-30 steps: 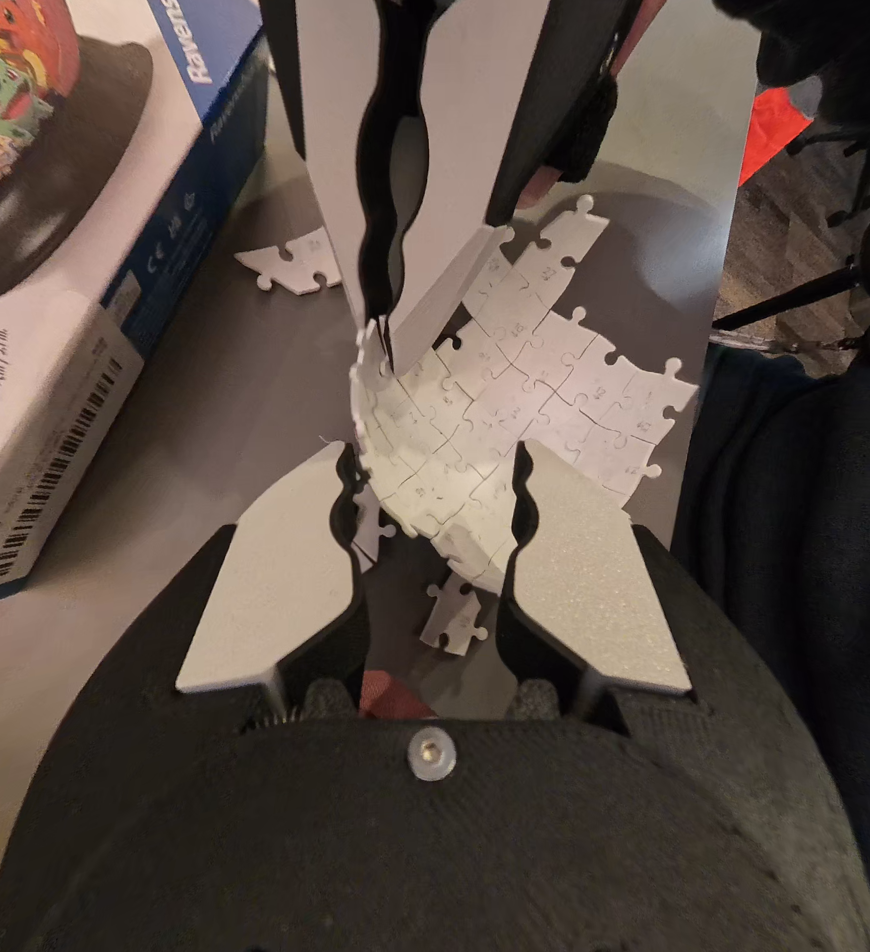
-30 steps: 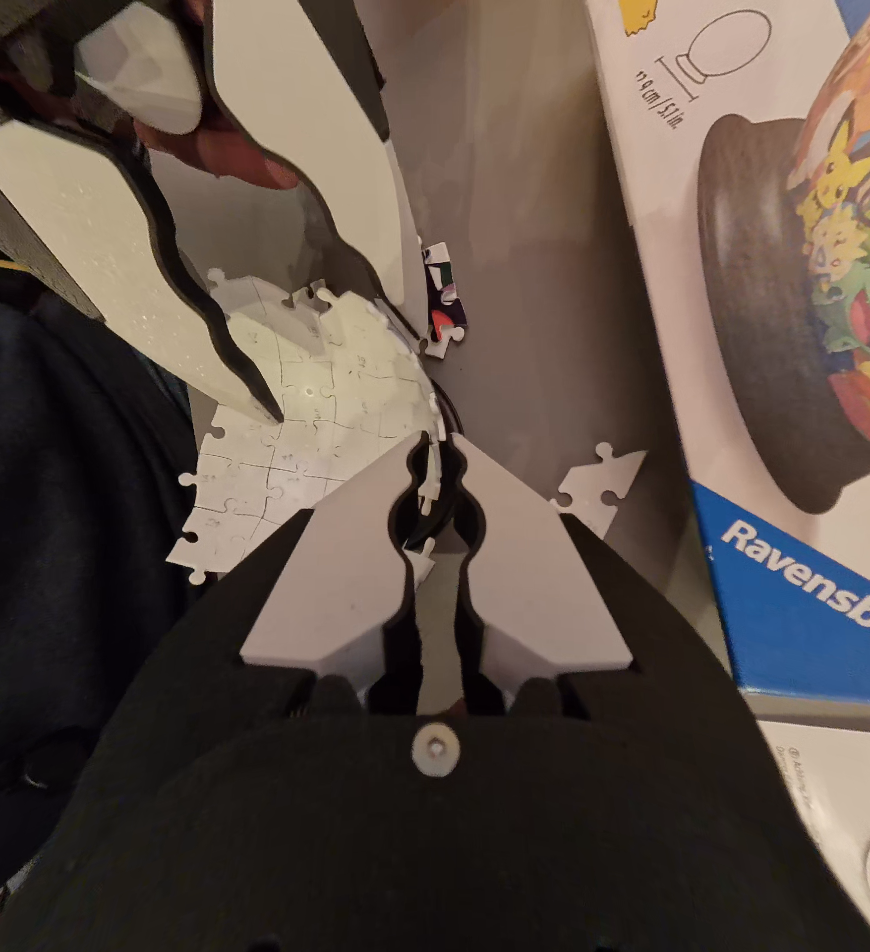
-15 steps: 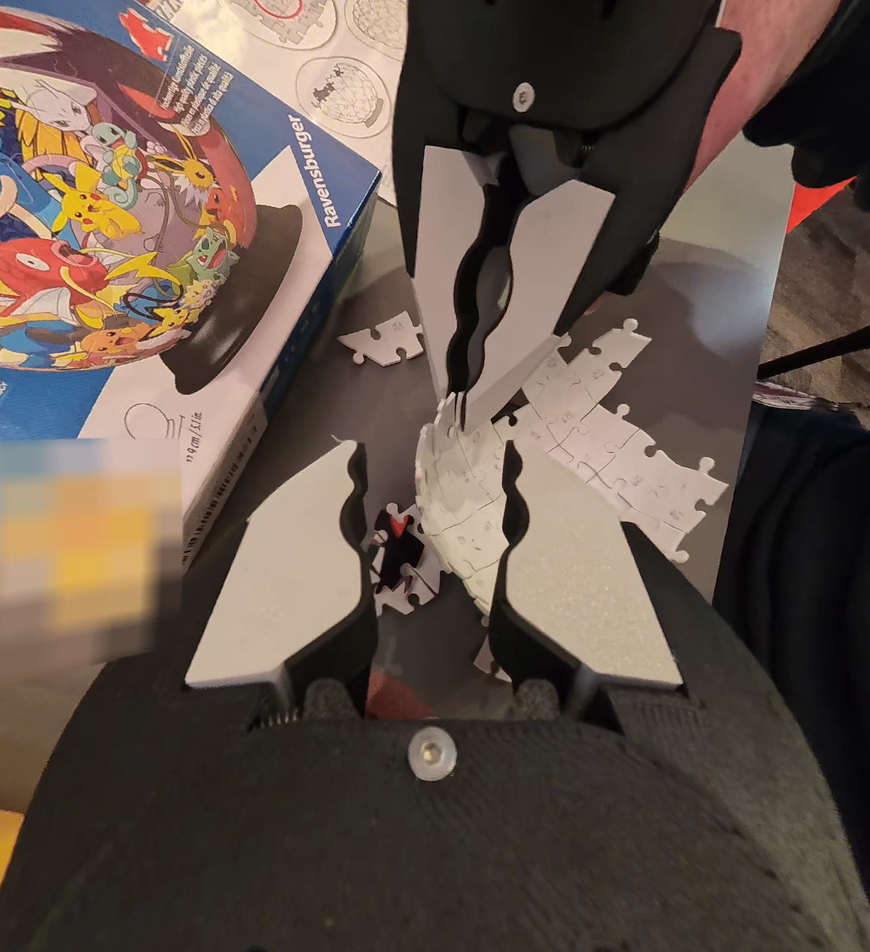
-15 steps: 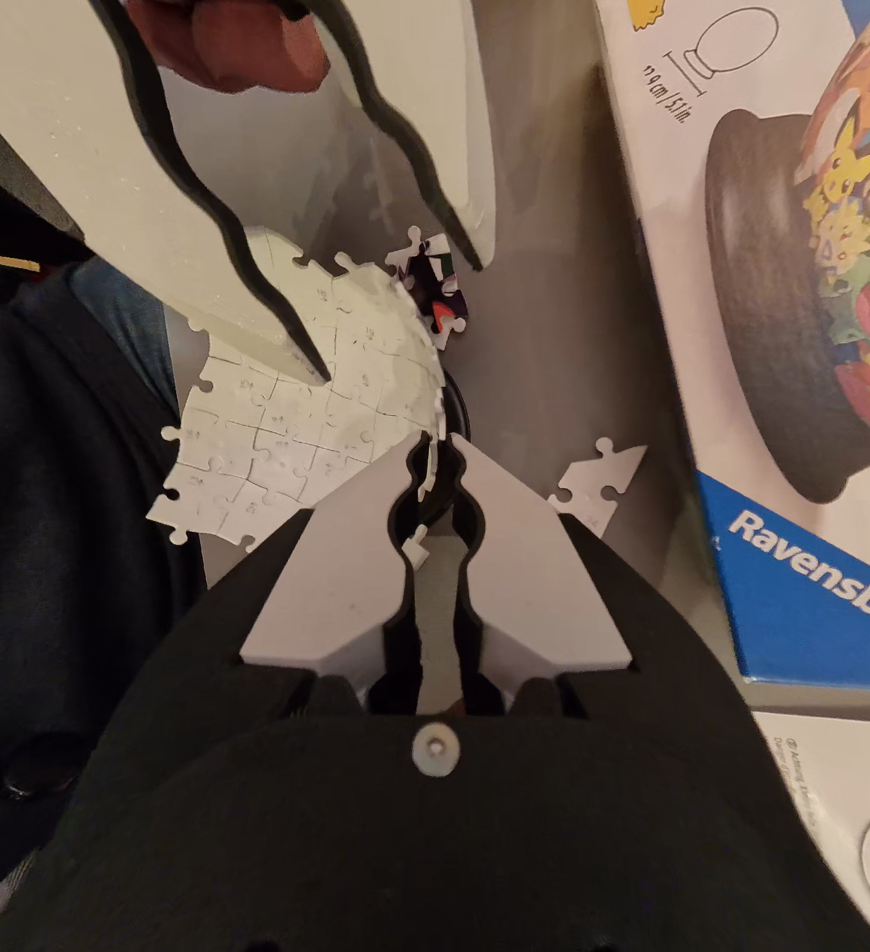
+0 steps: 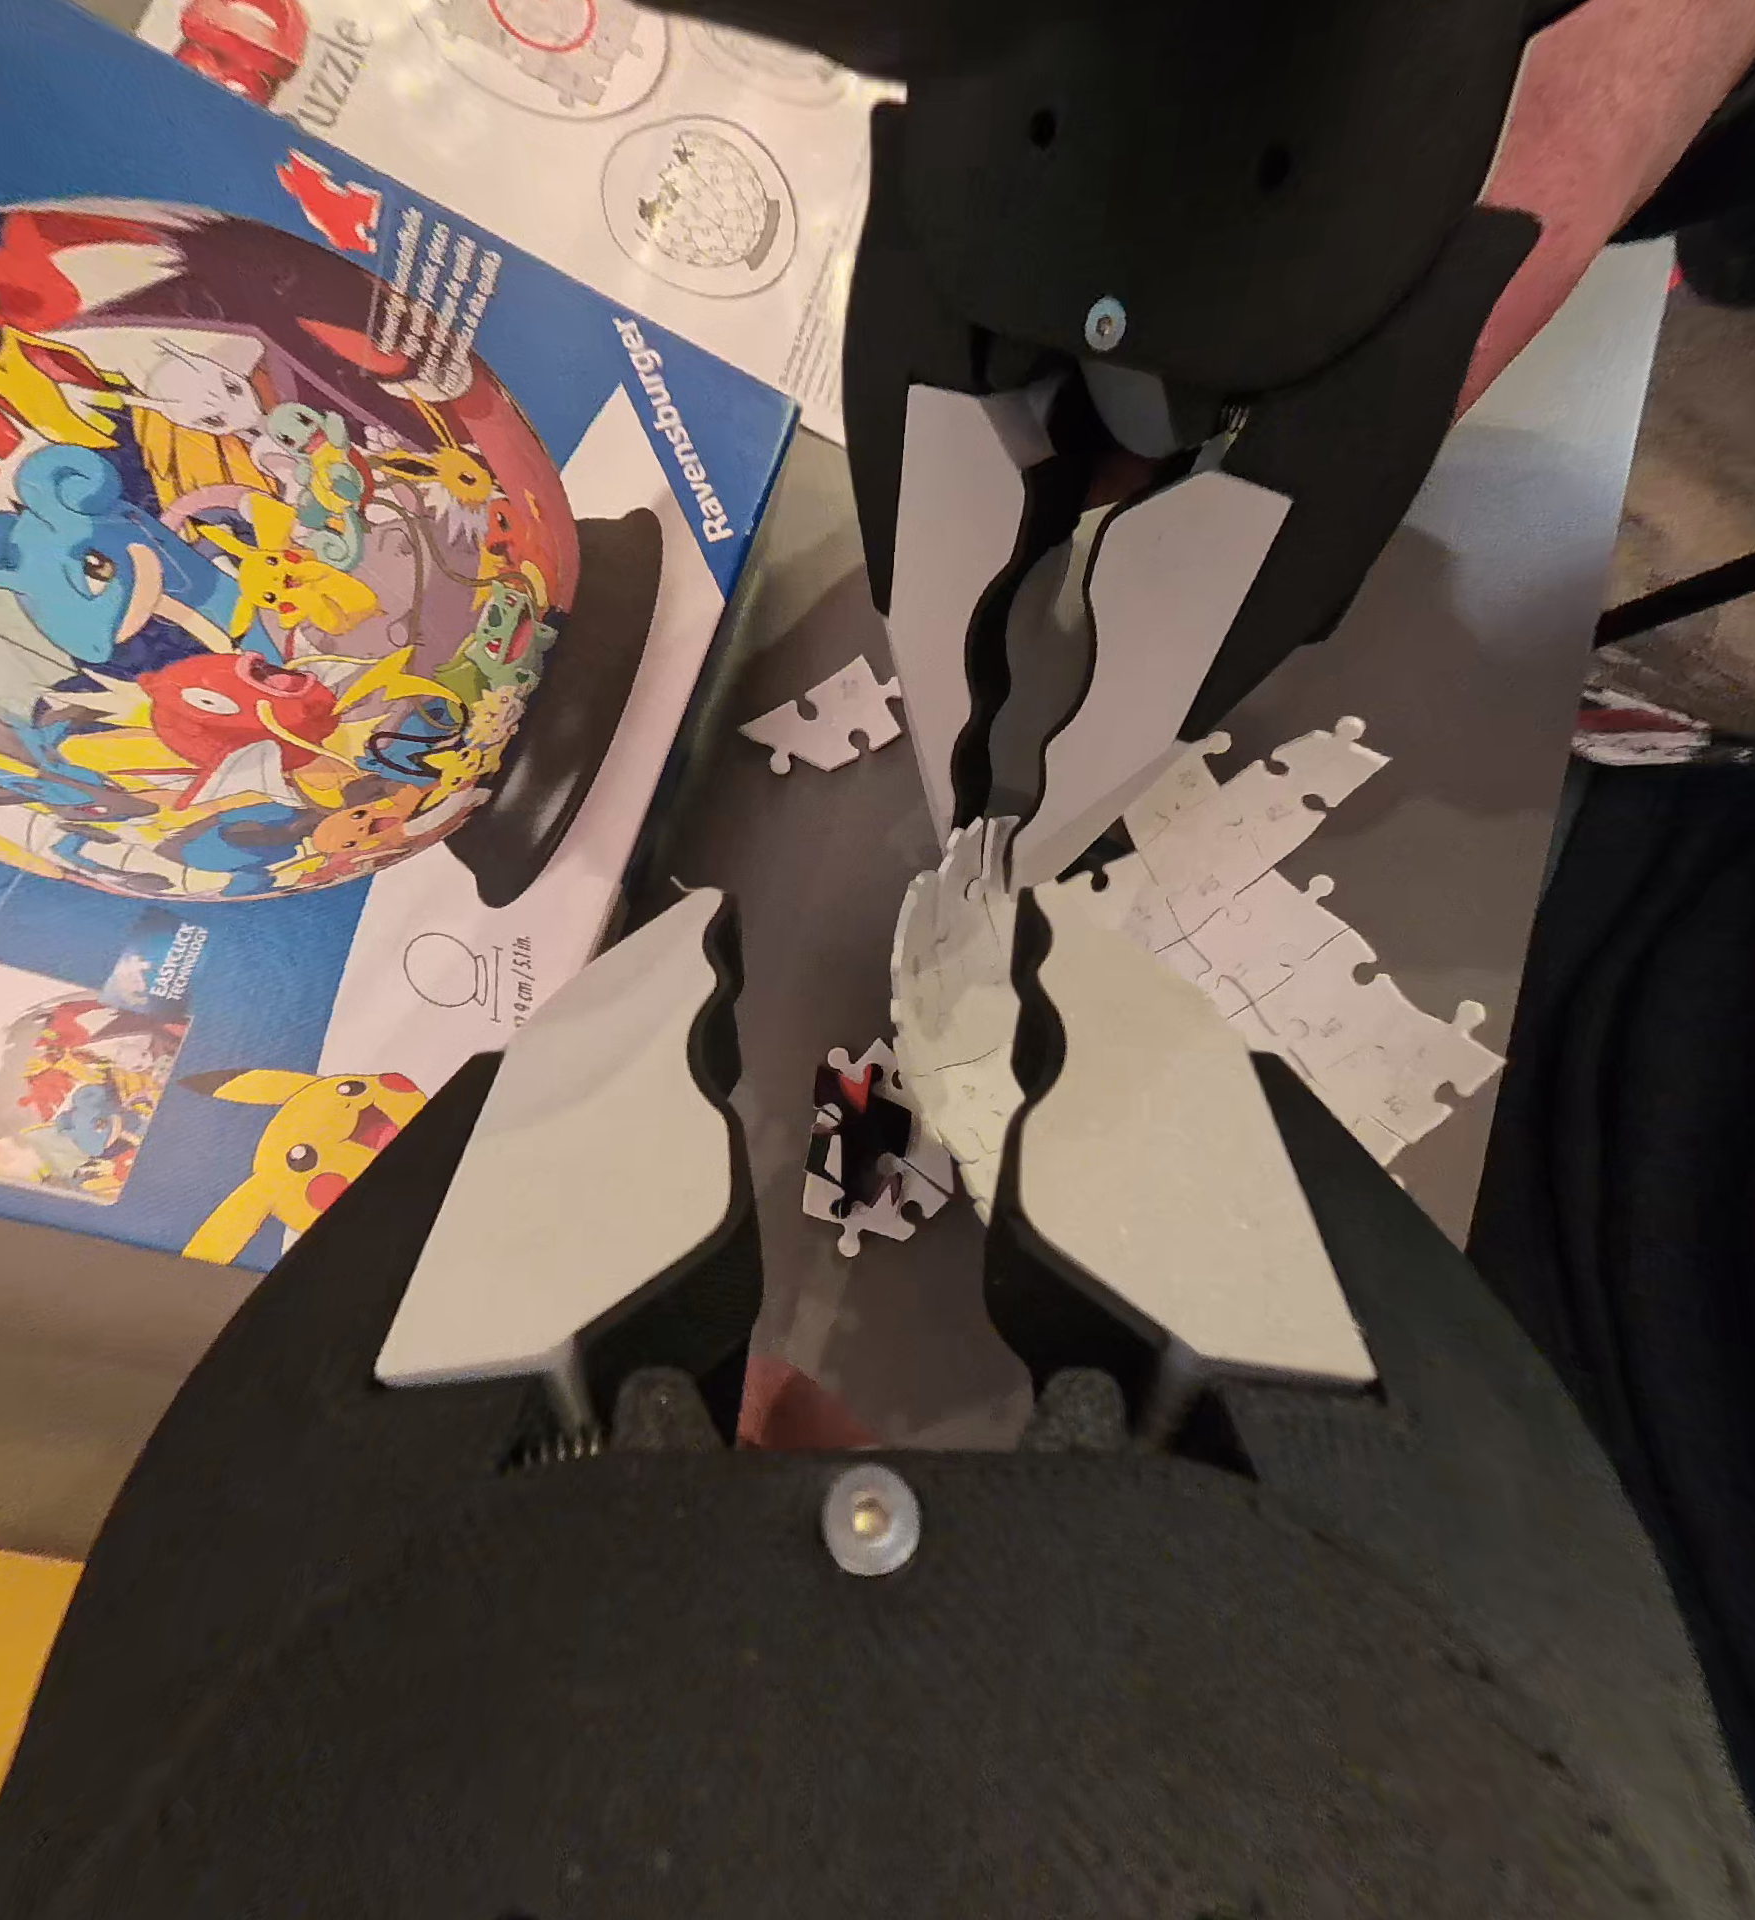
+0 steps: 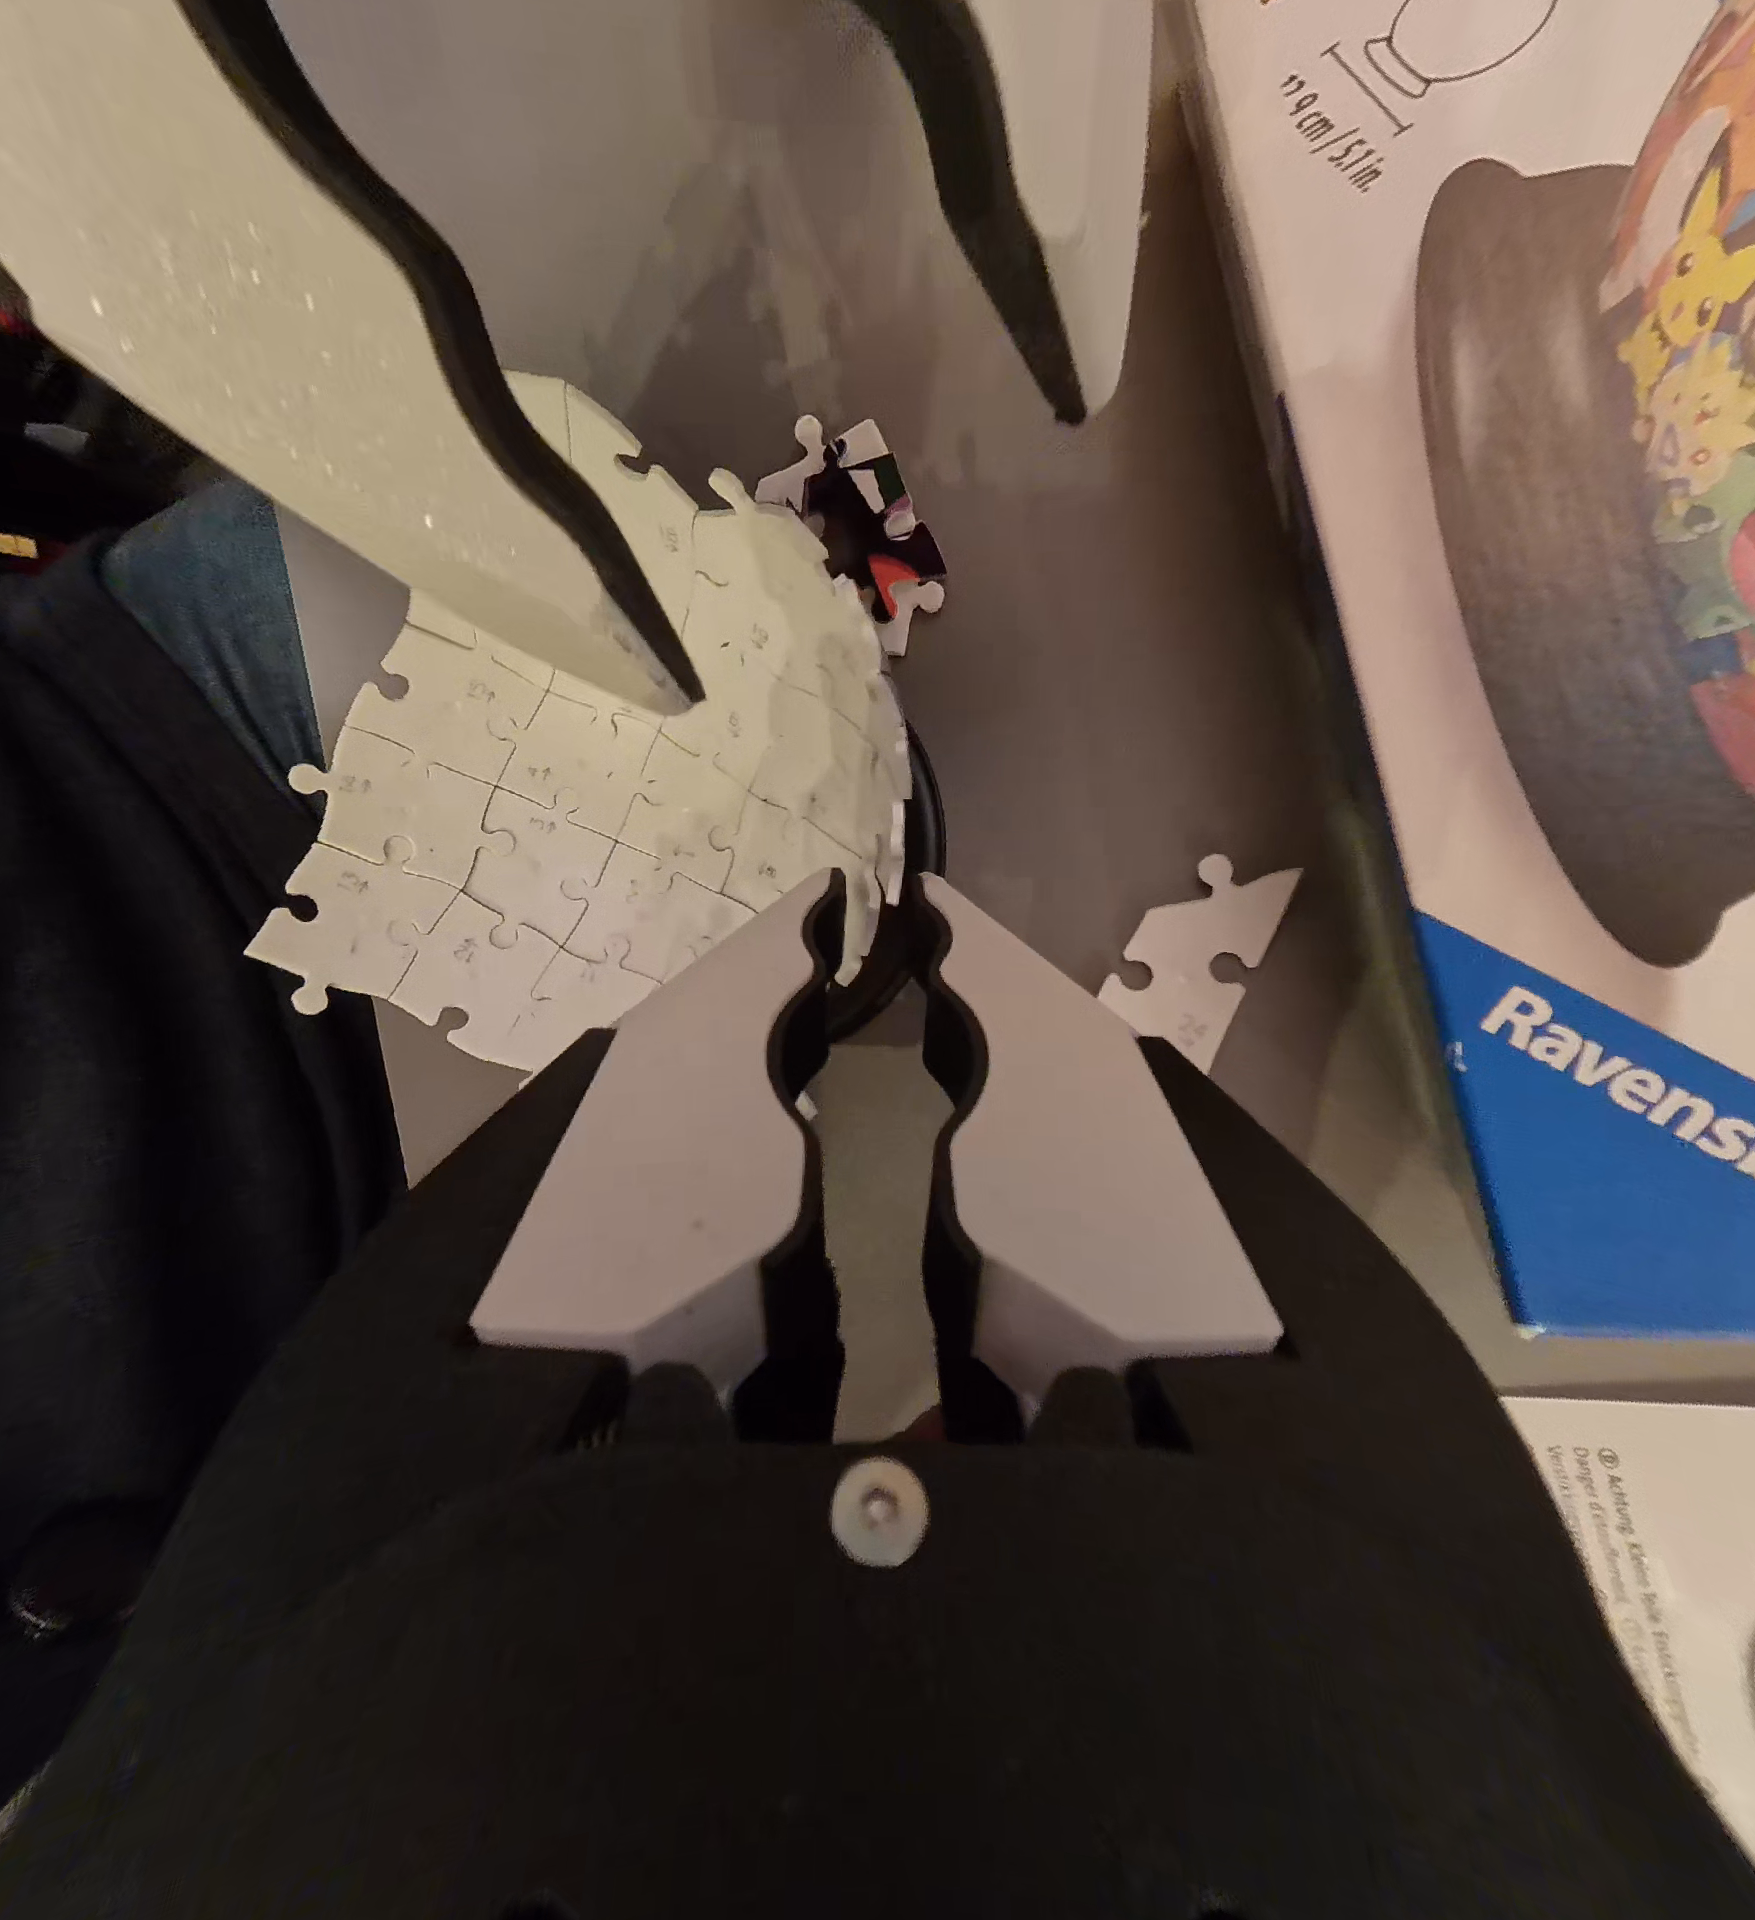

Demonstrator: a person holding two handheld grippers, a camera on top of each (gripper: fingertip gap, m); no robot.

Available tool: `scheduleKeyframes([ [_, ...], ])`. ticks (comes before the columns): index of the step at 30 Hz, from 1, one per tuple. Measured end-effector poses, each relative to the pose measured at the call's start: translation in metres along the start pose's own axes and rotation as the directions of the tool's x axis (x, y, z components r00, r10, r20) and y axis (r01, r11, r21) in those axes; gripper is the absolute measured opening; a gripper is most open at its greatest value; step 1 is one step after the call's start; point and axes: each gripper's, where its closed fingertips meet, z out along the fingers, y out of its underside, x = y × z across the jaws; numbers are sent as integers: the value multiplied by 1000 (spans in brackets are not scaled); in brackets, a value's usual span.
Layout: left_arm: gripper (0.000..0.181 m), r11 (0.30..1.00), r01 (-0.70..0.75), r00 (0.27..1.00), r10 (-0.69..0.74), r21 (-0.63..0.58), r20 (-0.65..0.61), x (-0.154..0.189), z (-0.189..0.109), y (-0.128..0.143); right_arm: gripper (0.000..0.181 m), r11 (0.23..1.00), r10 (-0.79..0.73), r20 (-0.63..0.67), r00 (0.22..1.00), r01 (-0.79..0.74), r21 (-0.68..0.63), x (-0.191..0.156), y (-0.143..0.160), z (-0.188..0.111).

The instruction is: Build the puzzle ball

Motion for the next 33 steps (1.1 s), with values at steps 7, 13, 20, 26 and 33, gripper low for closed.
scheduleKeyframes([
  [7,40,973,-162,986,166,-161,6,-5,9,8,5,1000,7,-12,1000,-7,1,0,-2,0],
  [13,24,938,-236,968,204,-256,-145,2,25,17,5,999,40,8,999,-40,17,1,1,0],
  [20,28,951,-182,970,132,-250,-202,9,33,29,3,996,57,20,998,-59,73,1,-3,-2],
  [26,9,945,-184,969,128,-271,-214,17,43,35,5,993,73,16,997,-74,96,1,-1,0],
  [33,5,961,-143,967,84,-239,-239,19,45,33,4,989,89,21,996,-91,117,0,-1,0],
])
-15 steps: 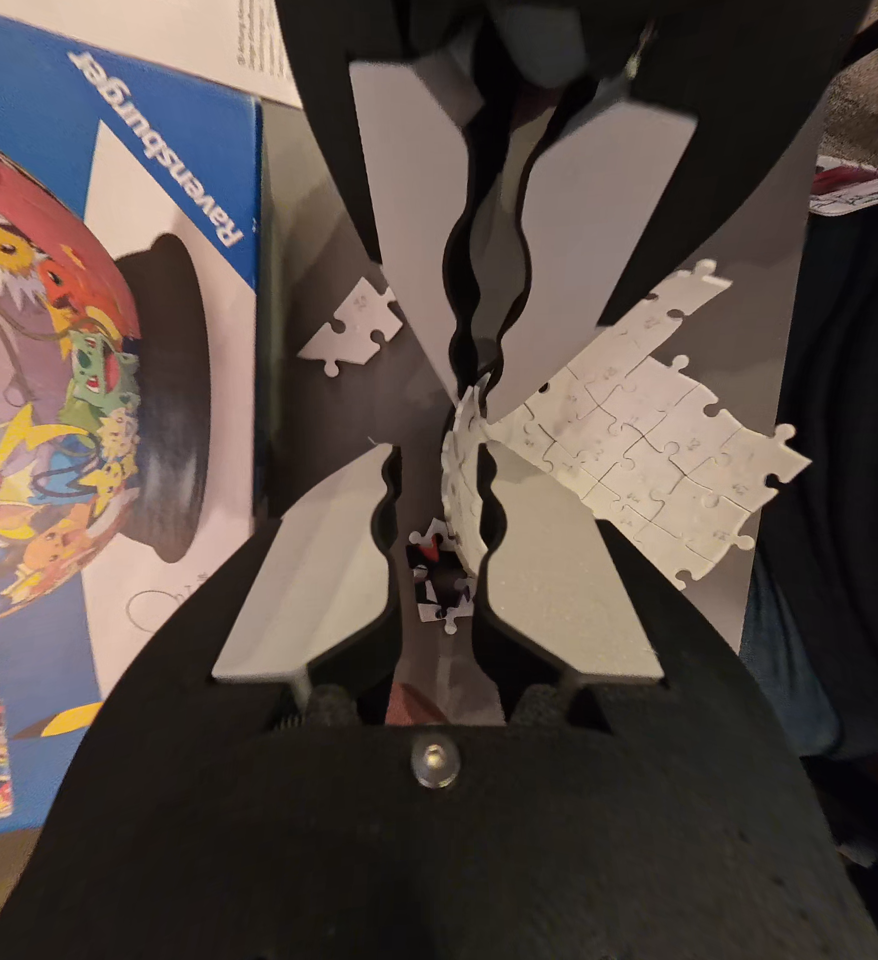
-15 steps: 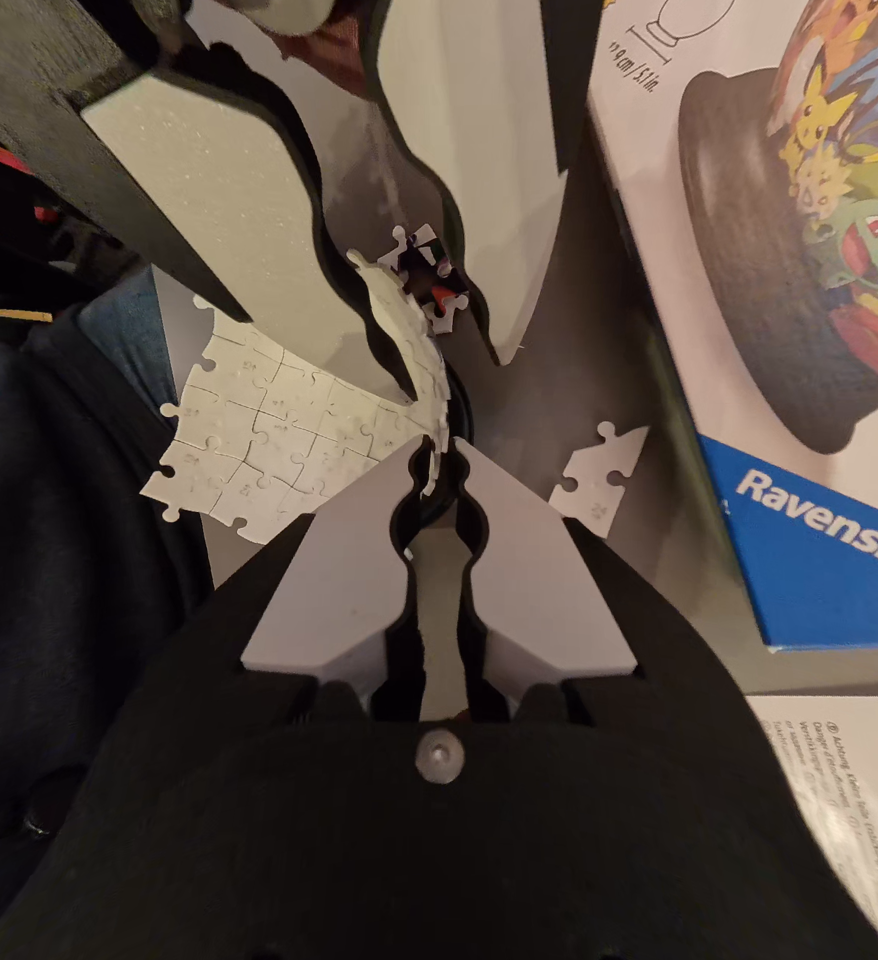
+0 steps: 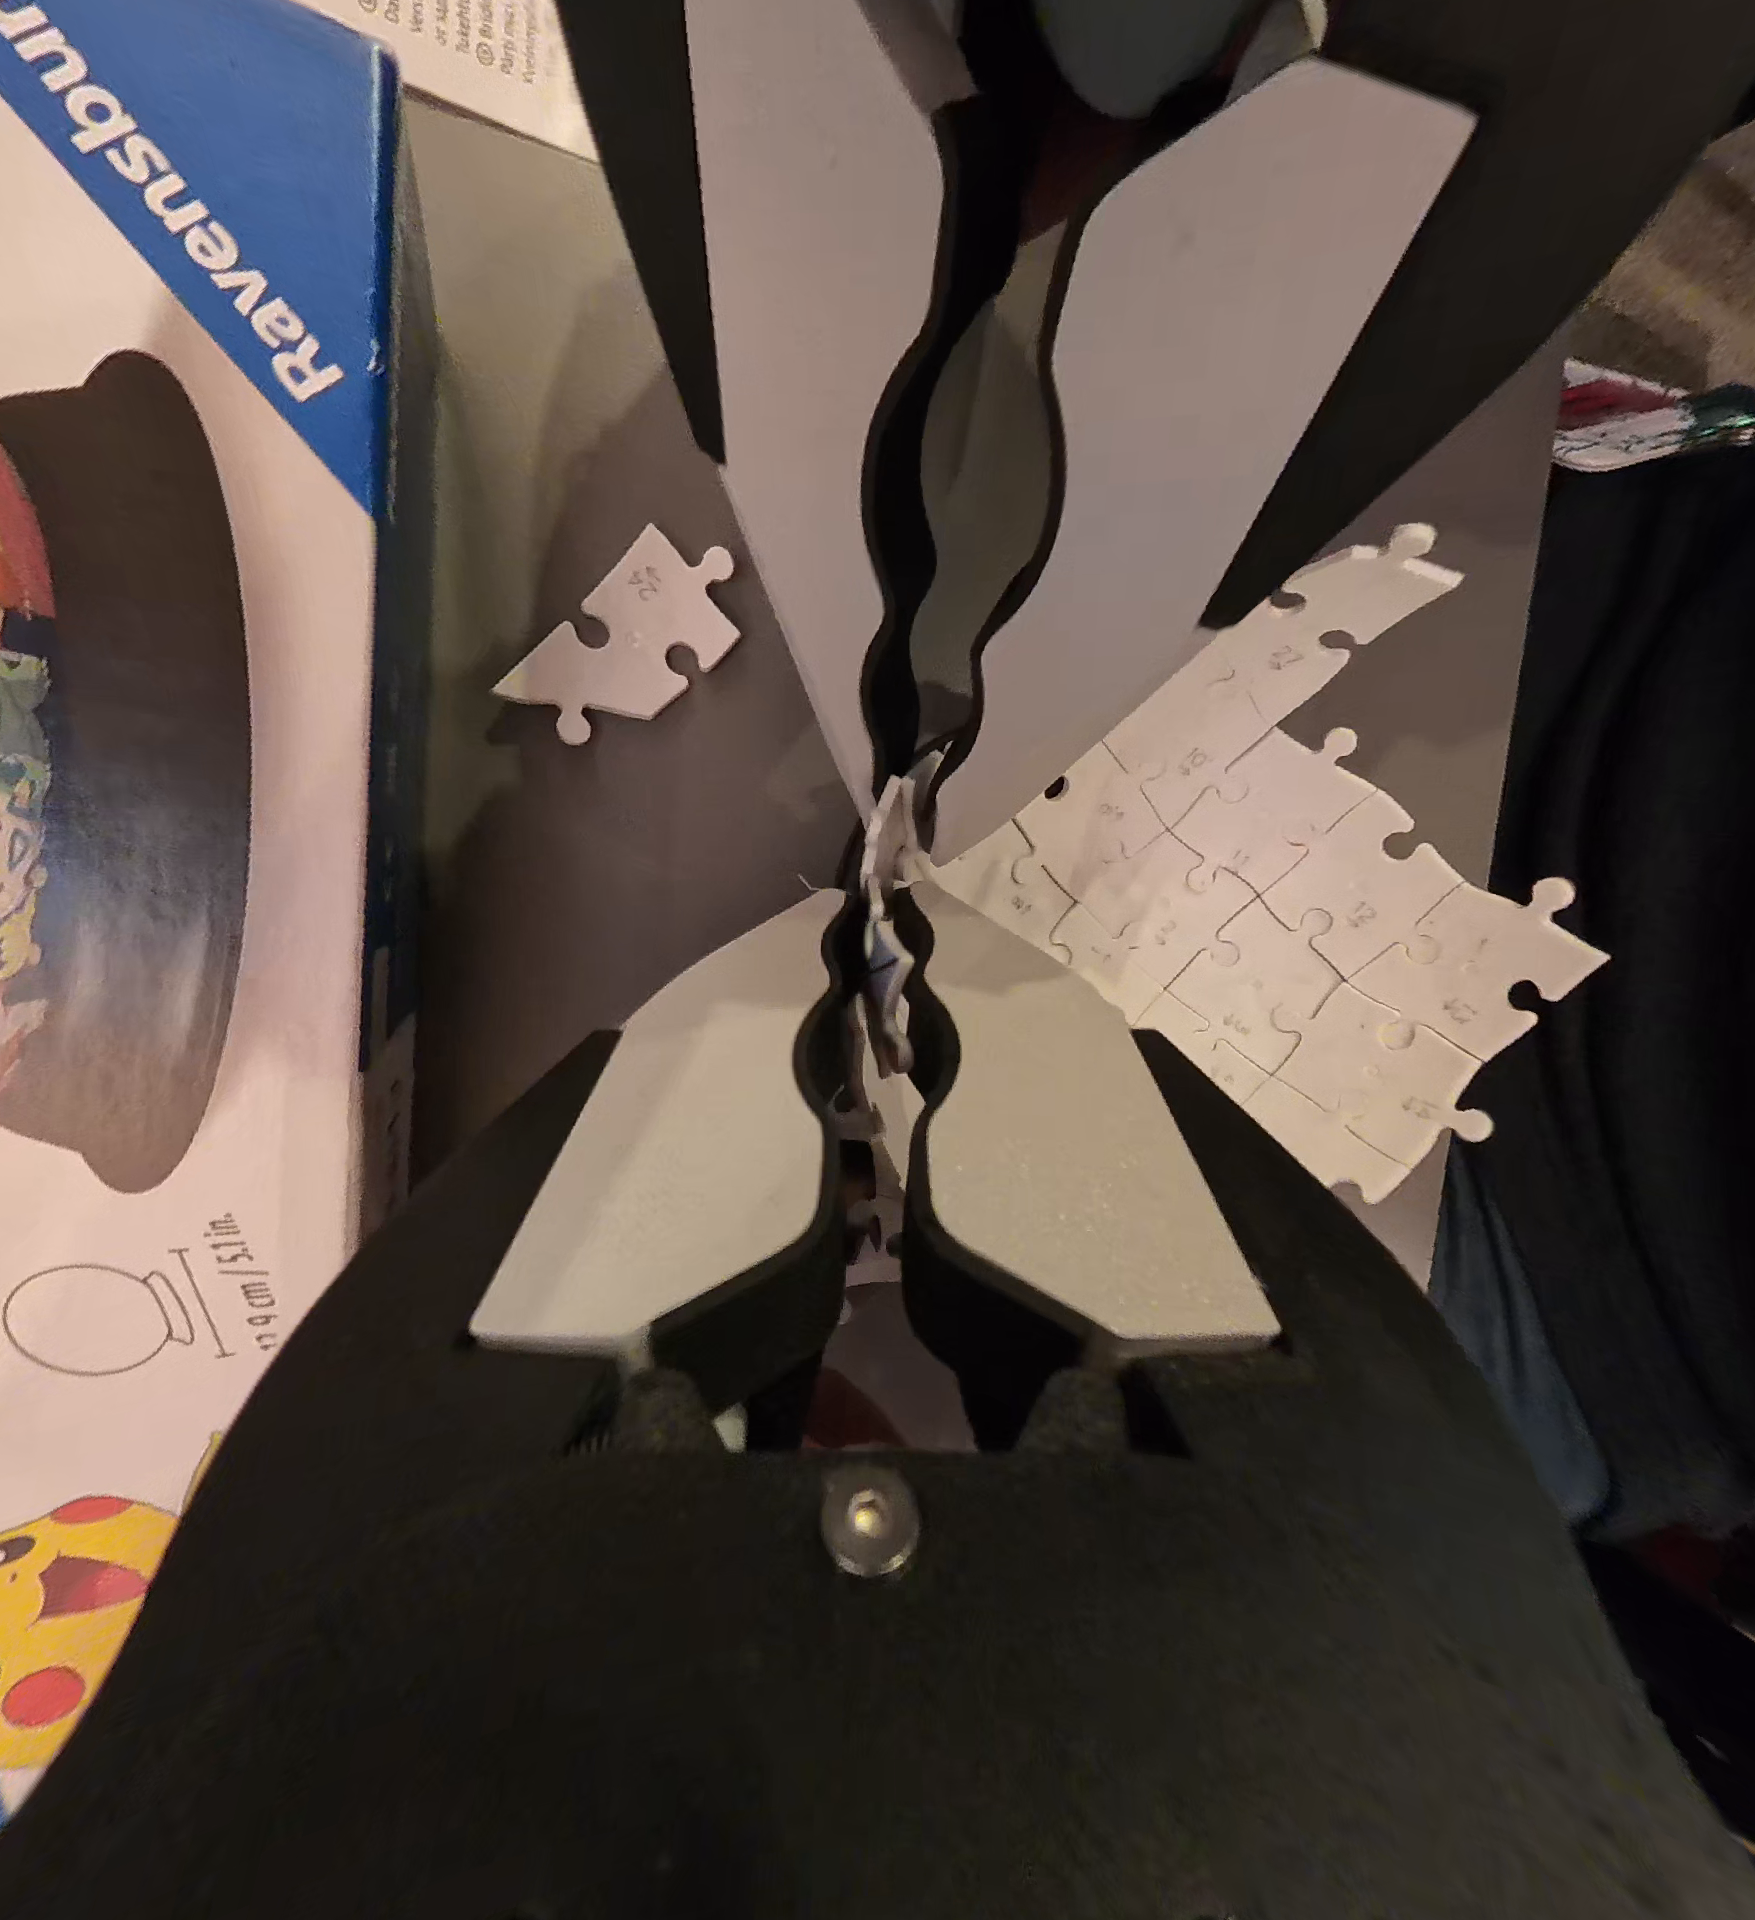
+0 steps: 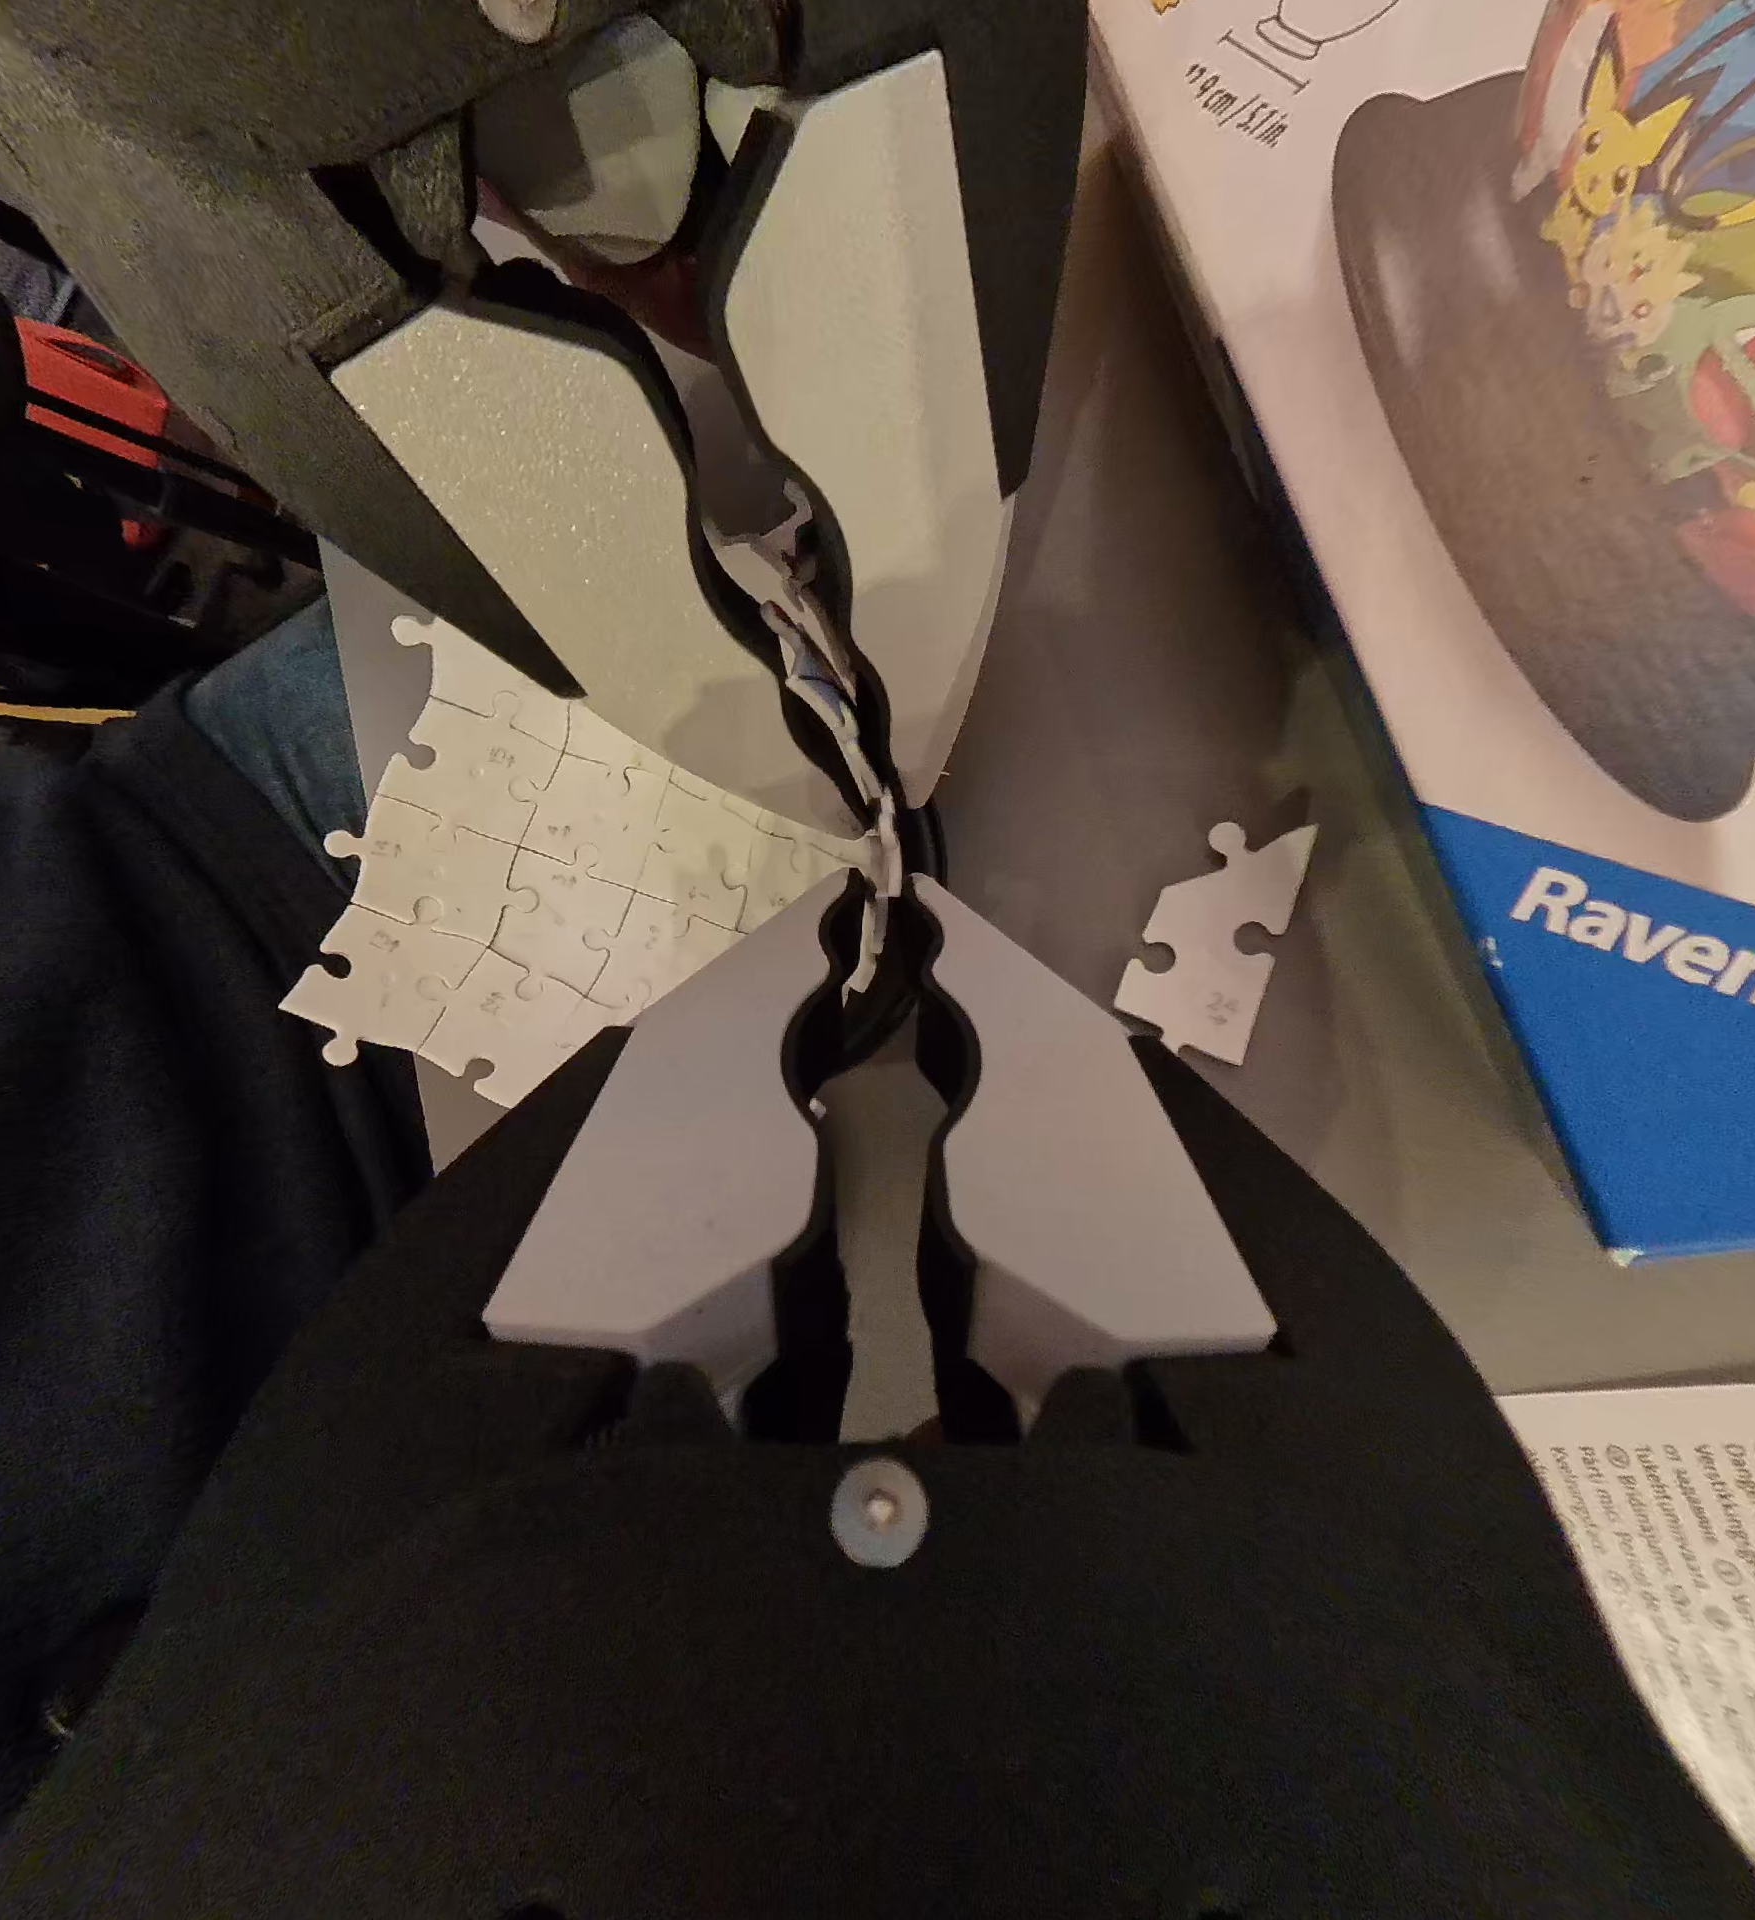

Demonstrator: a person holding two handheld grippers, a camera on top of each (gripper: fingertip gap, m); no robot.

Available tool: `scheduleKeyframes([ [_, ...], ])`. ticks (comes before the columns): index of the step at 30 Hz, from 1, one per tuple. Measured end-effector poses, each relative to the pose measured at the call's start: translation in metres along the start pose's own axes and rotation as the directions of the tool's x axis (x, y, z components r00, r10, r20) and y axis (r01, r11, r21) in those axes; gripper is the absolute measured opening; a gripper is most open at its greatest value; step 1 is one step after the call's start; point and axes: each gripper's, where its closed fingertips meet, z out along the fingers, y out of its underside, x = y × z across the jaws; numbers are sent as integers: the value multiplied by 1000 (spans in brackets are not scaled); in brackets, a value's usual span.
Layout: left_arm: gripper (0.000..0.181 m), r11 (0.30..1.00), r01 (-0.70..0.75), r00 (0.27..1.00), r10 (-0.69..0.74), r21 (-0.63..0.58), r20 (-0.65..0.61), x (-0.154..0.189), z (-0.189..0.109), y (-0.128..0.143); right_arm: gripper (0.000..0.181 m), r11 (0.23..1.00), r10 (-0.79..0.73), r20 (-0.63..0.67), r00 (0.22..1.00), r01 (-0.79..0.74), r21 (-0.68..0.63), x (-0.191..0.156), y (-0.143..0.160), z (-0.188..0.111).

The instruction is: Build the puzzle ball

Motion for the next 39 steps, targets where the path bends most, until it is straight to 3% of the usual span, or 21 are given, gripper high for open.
scheduleKeyframes([
  [18,4,991,76,993,-65,111,-102,3,-2,-6,2,999,23,34,999,-25,38,-3,0,-2],
  [39,3,972,102,988,-76,211,-131,3,-6,-11,1,995,63,40,997,-66,72,-3,-2,-6],
])
